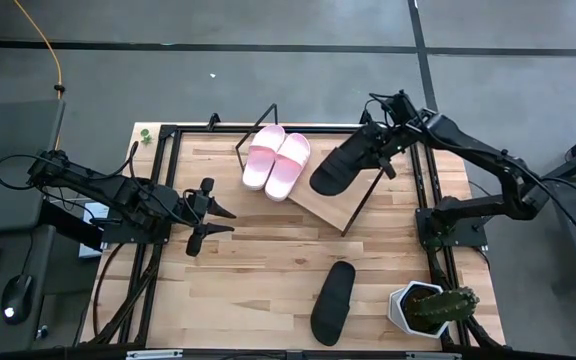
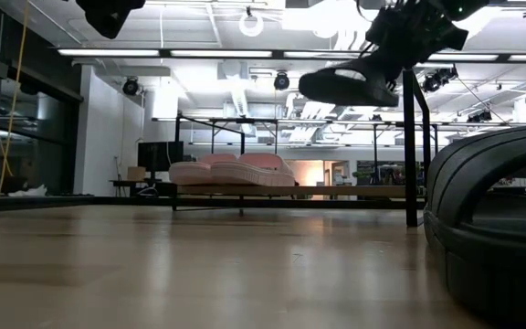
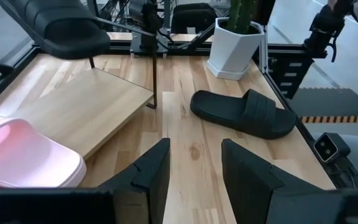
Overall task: Pick and place slides into the shelf
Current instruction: Put the left black slipper on the shelf
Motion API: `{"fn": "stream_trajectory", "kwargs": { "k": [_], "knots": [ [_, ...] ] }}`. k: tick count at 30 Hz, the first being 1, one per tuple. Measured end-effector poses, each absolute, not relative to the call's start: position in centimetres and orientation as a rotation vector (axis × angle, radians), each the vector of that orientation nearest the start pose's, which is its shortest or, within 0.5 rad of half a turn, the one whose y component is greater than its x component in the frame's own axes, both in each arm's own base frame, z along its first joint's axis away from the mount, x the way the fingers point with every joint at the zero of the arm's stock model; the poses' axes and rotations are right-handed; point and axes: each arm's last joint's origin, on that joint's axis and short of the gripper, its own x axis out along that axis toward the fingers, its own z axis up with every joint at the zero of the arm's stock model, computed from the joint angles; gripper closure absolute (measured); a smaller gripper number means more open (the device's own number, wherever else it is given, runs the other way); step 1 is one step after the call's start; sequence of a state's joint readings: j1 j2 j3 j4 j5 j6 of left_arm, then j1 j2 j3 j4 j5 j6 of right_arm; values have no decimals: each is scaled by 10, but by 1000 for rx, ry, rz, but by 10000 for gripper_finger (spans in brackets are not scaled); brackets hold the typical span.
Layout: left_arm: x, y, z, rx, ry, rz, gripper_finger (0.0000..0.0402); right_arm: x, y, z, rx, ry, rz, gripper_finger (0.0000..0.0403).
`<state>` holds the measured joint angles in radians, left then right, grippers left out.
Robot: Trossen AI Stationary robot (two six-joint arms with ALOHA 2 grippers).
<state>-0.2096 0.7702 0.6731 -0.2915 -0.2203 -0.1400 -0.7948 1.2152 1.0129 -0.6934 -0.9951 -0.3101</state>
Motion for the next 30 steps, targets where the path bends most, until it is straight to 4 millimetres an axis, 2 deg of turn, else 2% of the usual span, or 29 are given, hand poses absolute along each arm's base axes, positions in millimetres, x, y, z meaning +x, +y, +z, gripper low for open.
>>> {"fn": "stream_trajectory", "kwargs": {
  "k": [12,20,30],
  "knots": [
    [167,-29,287,-79,378,41,273,182,-151,268,436,511,233,403],
    [167,-29,287,-78,379,42,273,187,-141,246,463,521,263,403],
    [167,-29,287,-78,378,42,273,192,-131,234,482,541,277,403]
  ]
}}
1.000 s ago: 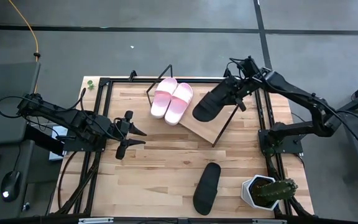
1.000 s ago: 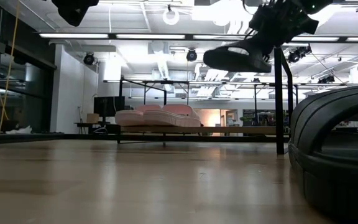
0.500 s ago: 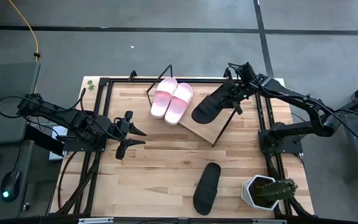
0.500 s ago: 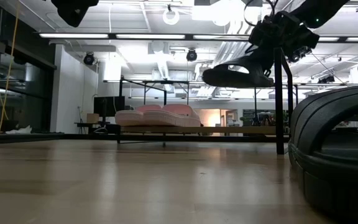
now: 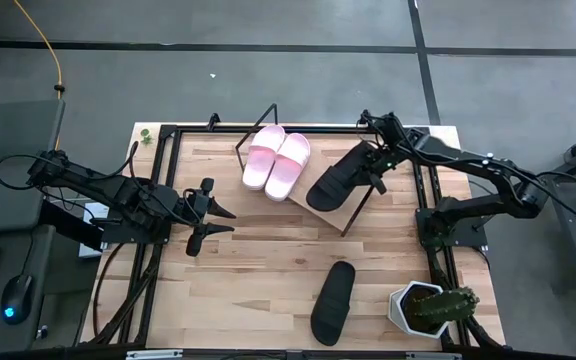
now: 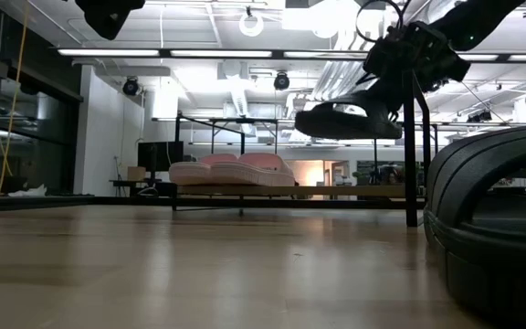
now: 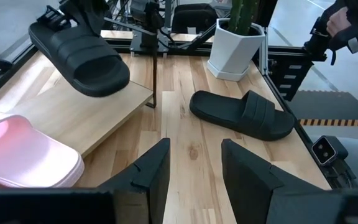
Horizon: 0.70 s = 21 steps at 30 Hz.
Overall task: Pick and place slides into the shelf
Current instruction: Put the left black slipper on the shelf
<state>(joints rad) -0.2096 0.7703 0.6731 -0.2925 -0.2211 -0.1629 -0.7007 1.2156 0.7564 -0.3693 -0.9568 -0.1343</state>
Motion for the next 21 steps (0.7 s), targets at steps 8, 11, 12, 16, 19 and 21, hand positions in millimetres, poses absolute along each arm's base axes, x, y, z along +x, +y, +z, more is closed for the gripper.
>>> {"fn": "stream_trajectory", "kwargs": {
  "k": [8,11,12,16,19,21],
  "knots": [
    [167,-29,287,-77,379,43,273,192,-131,231,483,560,249,403],
    [167,-29,287,-77,379,43,273,192,-131,231,483,559,249,403],
    [167,-29,287,-77,379,43,273,192,-131,231,483,560,249,403],
    [167,-29,287,-77,378,43,273,192,-131,231,512,571,227,403],
    [167,-29,287,-77,379,43,273,191,-131,230,522,584,205,403],
    [167,-29,287,-77,379,43,273,191,-131,230,529,587,205,403]
  ]
}}
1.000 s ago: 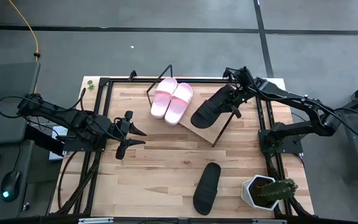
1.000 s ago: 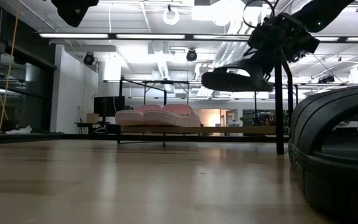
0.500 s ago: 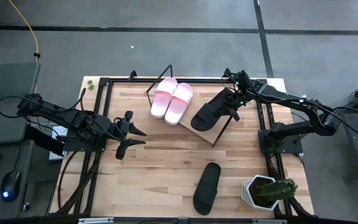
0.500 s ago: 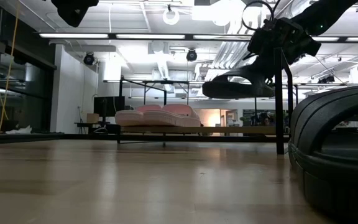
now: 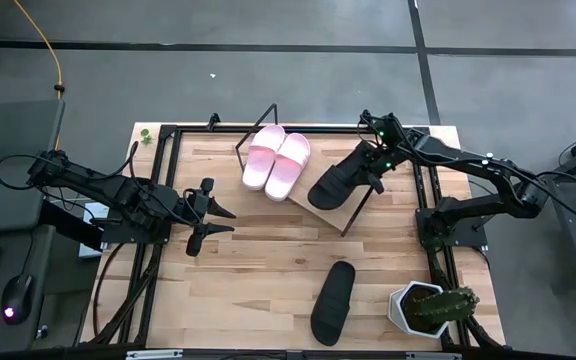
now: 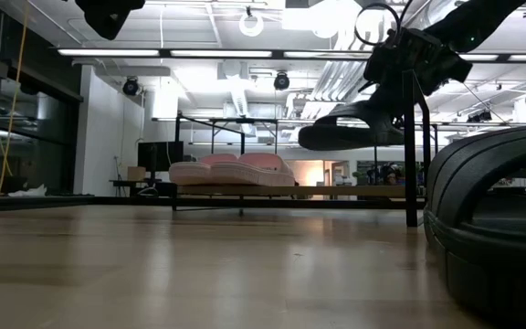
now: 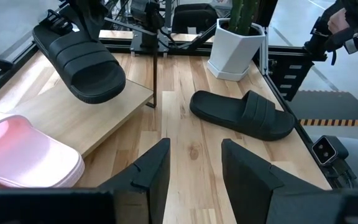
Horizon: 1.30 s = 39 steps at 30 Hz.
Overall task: Pick and place slides into the shelf
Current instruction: Put the left black slipper on the shelf
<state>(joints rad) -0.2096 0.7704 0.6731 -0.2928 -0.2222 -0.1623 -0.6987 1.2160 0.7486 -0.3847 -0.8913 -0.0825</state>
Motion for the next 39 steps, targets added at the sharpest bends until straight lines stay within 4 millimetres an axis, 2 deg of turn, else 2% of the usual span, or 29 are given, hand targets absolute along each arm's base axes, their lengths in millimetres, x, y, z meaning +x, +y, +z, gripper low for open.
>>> {"fn": "stream_trajectory", "kwargs": {
  "k": [12,26,39],
  "knots": [
    [167,-29,287,-77,378,44,273,187,-128,225,708,657,165,403],
    [167,-29,287,-75,379,43,273,185,-126,223,669,677,183,403],
    [167,-29,287,-73,379,43,273,185,-123,224,748,680,218,403]
  ]
}}
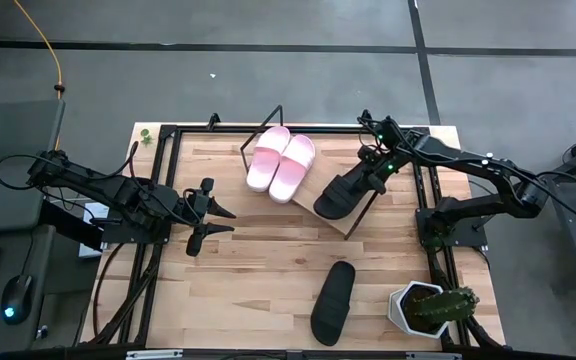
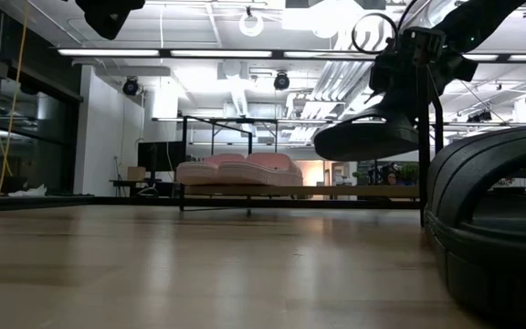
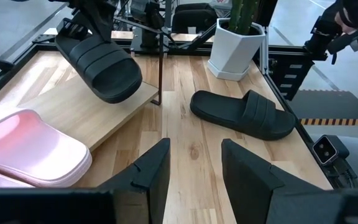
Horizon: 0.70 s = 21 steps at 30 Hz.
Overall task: Pick and place slides into the shelf
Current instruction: Put the left black slipper on the shelf
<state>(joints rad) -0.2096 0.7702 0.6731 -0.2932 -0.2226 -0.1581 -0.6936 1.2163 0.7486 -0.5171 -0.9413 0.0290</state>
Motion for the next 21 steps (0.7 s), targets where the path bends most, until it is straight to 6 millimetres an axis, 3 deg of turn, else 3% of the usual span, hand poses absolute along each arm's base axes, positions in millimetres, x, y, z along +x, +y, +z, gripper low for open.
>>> {"fn": "stream_trajectory", "kwargs": {
  "k": [10,21],
  "knots": [
    [167,-29,287,-72,379,43,273,197,-123,208,809,743,229,403],
    [167,-29,287,-62,380,41,273,195,-122,204,863,782,228,403]
  ]
}}
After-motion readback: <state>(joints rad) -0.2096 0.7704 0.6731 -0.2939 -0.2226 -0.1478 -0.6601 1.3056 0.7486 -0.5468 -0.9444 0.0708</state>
